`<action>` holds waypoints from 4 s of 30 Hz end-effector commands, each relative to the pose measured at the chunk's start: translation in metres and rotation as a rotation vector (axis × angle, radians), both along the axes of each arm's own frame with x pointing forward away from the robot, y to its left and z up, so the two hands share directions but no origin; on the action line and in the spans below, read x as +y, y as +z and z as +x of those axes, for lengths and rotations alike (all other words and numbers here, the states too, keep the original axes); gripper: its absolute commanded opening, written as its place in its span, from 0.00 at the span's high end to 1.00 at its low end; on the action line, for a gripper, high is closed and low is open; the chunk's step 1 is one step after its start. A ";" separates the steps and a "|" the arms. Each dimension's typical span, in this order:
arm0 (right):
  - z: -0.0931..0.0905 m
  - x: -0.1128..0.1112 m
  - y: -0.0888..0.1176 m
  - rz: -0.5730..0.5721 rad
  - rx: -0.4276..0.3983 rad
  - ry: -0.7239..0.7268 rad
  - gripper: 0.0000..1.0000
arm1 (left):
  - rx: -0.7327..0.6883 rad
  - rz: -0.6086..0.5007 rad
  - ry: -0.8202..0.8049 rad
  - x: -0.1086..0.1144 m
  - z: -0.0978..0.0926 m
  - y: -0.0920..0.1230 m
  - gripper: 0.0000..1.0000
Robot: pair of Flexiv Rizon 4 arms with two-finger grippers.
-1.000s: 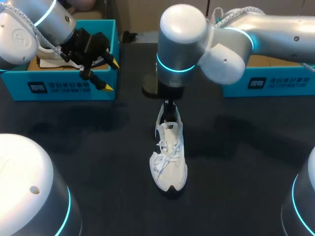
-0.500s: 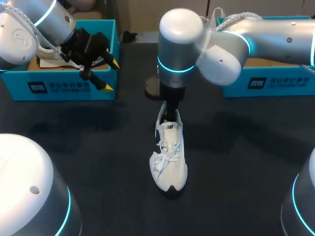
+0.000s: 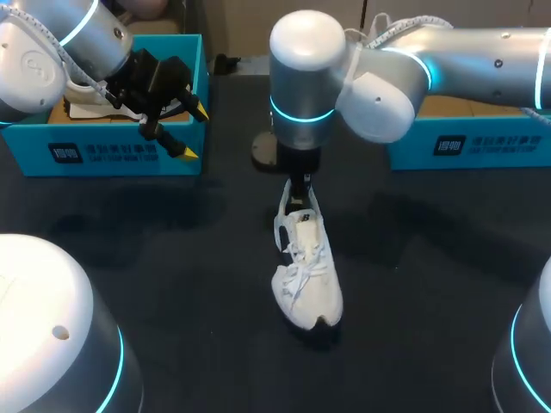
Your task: Take the shoe out of the shoebox, open the shoe tongue, remove and reinsert the insole, then place the shoe into the shoebox
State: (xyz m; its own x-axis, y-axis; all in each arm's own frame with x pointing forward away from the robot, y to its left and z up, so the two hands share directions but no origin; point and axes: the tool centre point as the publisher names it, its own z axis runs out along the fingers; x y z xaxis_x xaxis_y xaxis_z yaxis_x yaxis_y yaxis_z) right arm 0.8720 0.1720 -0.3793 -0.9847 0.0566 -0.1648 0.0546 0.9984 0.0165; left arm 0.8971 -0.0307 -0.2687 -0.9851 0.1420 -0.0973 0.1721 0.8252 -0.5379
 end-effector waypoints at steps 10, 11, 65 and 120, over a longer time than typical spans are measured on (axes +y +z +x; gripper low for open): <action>-0.007 0.000 0.017 0.004 -0.012 -0.039 1.00 | 0.000 0.004 0.000 0.000 0.000 0.000 0.00; -0.008 0.000 0.022 0.003 -0.013 -0.038 1.00 | 0.000 0.004 0.000 0.000 0.000 0.000 0.00; 0.017 -0.004 0.209 -0.090 -0.173 0.004 1.00 | 0.000 0.004 0.000 0.000 0.000 0.000 0.00; 0.180 -0.249 0.242 -0.008 -0.163 0.252 1.00 | 0.000 0.004 0.000 0.000 0.000 0.000 0.00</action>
State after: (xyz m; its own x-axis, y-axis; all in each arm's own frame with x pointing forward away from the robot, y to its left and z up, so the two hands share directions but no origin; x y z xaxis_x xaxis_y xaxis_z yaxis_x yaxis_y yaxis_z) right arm 1.0504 -0.0583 -0.1427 -0.9287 -0.1874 -0.3201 -0.1735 0.9822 -0.0715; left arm 0.8971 -0.0307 -0.2687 -0.9850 0.1421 -0.0974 0.1722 0.8252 -0.5379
